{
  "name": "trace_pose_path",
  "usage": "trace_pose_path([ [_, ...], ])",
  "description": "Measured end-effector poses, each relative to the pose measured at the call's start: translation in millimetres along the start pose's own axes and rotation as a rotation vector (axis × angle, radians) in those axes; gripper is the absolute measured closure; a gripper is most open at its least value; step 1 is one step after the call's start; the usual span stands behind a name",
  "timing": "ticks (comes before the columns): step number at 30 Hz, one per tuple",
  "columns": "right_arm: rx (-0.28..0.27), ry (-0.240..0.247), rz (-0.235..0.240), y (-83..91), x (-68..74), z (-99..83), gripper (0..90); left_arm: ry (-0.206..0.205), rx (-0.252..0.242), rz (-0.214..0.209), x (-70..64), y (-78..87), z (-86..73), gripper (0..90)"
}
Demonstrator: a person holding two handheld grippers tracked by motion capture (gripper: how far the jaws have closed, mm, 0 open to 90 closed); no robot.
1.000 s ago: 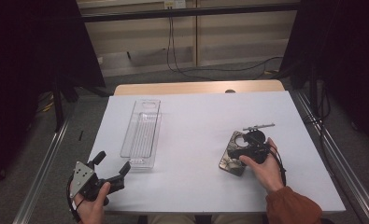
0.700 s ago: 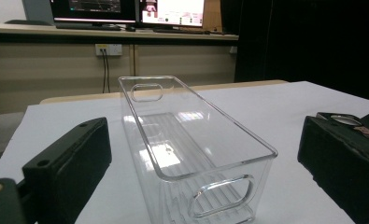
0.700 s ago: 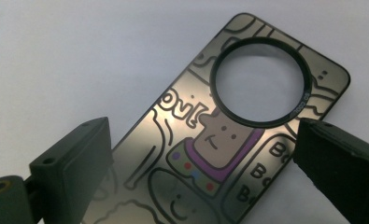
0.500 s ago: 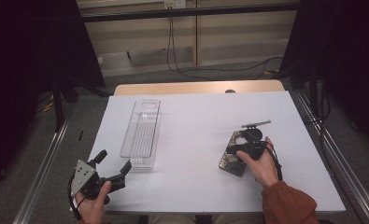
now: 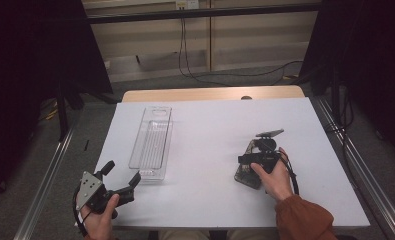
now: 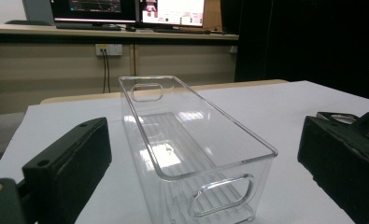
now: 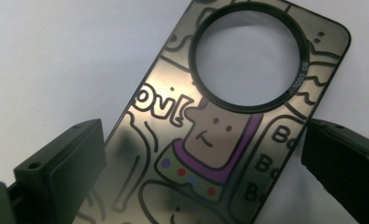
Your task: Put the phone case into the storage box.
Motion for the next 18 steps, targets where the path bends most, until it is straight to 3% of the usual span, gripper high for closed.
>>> trace_pose_path([
  [4, 0.01, -0.012, -0.001, -2.8, 1.0, 0.2, 0.0, 0.0, 0.0, 0.001, -0.2, 0.0, 0.0, 2.8],
  [11, -0.039, -0.055, -0.014, -4.3, 5.1, -3.1, 0.0, -0.001, 0.001, 0.0, -0.3, -0.1, 0.0, 2.8],
  [18, -0.07, -0.057, -0.036, -6.7, 10.7, -5.6, 0.0, 0.0, 0.005, 0.003, -0.3, -0.1, -0.1, 2.8],
])
Point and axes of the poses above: each handheld gripper's, and its own axes: y roughly backward along the jaws, z roughly out of its top, x roughly to its left, the point moved 1 cm from there along -y, roughly forward along the jaws, and after that the axes turned 11 degrees about -y, right-handed, at the moved point
